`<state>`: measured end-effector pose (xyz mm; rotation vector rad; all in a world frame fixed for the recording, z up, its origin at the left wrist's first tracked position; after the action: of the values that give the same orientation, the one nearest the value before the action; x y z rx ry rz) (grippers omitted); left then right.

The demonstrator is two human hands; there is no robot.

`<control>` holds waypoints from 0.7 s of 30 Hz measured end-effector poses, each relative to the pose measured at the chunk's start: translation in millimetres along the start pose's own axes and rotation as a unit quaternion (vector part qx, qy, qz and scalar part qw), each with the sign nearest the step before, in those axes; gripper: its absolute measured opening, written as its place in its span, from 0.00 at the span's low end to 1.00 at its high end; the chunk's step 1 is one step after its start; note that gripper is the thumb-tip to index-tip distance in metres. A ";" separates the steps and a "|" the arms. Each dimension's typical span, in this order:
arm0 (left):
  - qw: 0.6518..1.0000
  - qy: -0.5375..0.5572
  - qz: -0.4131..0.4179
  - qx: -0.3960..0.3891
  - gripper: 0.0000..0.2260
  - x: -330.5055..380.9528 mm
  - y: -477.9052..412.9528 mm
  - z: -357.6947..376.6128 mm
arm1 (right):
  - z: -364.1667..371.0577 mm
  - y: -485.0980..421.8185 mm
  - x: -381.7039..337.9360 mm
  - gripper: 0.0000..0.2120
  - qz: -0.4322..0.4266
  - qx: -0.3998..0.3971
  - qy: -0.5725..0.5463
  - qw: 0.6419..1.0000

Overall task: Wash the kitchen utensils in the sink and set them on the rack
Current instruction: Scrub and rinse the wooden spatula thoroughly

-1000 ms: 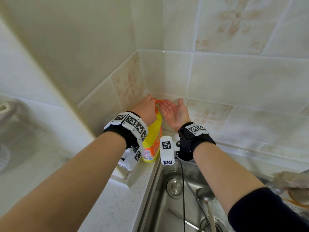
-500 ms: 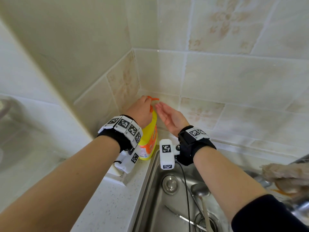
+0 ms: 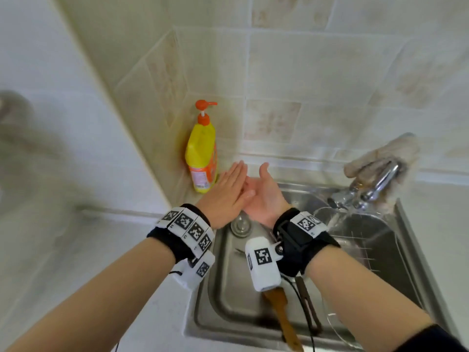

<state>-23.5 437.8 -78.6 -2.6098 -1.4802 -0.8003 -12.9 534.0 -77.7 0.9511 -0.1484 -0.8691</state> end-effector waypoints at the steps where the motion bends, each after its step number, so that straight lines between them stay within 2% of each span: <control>1: 0.999 -0.004 0.025 -0.028 0.27 0.2 -0.3 7.2 | -4.5 -2.9 -3.5 0.43 -0.003 0.019 -0.013 1.000; 3: 0.995 0.002 0.065 -0.073 0.27 -5.9 -3.9 18.3 | -15.4 -8.2 -1.5 0.44 -0.013 0.038 -0.054 0.998; 7: 0.990 0.013 0.057 -0.128 0.27 -22.7 -19.6 27.9 | -30.5 -14.8 19.6 0.43 0.002 0.025 -0.079 0.997; 11: 0.972 0.041 0.116 -0.199 0.27 -9.5 -18.5 36.7 | -48.2 -20.7 6.4 0.45 -0.023 0.106 -0.116 0.987; 16: 0.971 0.025 0.101 -0.215 0.26 -23.8 -29.8 43.9 | -44.6 -17.6 31.8 0.42 -0.015 0.069 -0.105 0.992; 21: 0.966 0.035 0.146 -0.209 0.26 -12.1 -28.4 36.2 | -53.6 -22.5 10.7 0.42 -0.044 0.110 -0.104 0.987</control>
<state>-36.5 453.7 -121.6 -2.9526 -0.9529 -1.2639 6.2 555.0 -129.5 1.0775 -0.3908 -1.0478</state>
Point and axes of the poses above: each hand's wrist, its own y-axis away from the middle knuckle, its own z-axis out of the palm, x = y × z, the point moved 2 cm from there along -y, towards the middle knuckle, and after that the axes turned 11 degrees about x, right-handed, at the moved point
